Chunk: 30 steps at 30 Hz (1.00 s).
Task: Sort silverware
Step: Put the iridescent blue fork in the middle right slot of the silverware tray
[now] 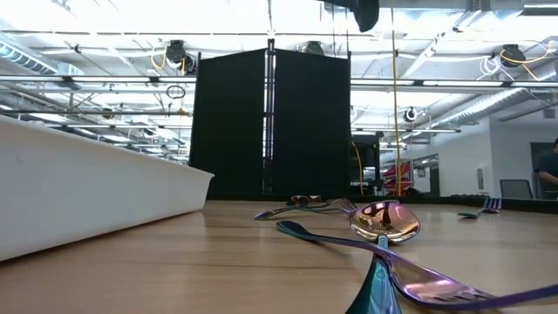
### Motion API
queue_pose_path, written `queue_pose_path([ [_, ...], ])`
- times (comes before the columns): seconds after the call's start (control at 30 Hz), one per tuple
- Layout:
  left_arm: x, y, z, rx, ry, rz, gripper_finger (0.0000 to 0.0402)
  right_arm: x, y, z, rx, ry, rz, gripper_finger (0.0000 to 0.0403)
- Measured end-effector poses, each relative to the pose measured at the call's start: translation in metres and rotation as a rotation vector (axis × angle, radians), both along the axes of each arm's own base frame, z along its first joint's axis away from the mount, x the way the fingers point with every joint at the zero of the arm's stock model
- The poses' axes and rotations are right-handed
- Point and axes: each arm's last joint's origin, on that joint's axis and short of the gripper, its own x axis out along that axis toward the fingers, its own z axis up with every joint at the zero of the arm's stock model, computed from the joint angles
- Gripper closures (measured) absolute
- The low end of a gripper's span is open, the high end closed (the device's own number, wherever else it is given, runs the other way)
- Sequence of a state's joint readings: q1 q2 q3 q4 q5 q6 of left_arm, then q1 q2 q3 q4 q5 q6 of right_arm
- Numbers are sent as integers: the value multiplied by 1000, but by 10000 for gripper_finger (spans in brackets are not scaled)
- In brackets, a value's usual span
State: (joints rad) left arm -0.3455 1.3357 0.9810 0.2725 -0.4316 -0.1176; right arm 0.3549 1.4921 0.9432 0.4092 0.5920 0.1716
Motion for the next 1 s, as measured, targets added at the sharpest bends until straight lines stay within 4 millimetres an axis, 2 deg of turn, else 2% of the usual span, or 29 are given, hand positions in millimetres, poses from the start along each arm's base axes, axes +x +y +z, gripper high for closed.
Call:
queue_pose_path([
  [0.23, 0, 0, 0, 19, 1, -3, 401, 0, 1, 1, 1, -9, 35, 394],
  [0.33, 0, -1, 1, 24, -4, -10, 389, 1, 2, 2, 12, -23, 49, 399],
  [0.47, 0, -2, 1, 44, -6, -16, 351, 0, 5, 6, 18, -66, 45, 402],
  [0.63, -6, -13, 7, 105, -45, -63, 316, -6, 18, 16, -41, -148, 47, 402],
  [0.77, -12, -22, 17, 149, -120, -92, 310, -10, 30, 22, -55, -200, 87, 402],
  [0.9, -14, -24, 23, 151, -182, -104, 310, -7, 39, 19, -64, -259, 150, 403],
  [1.0, -12, -27, 23, 145, -216, -180, 309, -4, 41, 19, -58, -296, 173, 403],
])
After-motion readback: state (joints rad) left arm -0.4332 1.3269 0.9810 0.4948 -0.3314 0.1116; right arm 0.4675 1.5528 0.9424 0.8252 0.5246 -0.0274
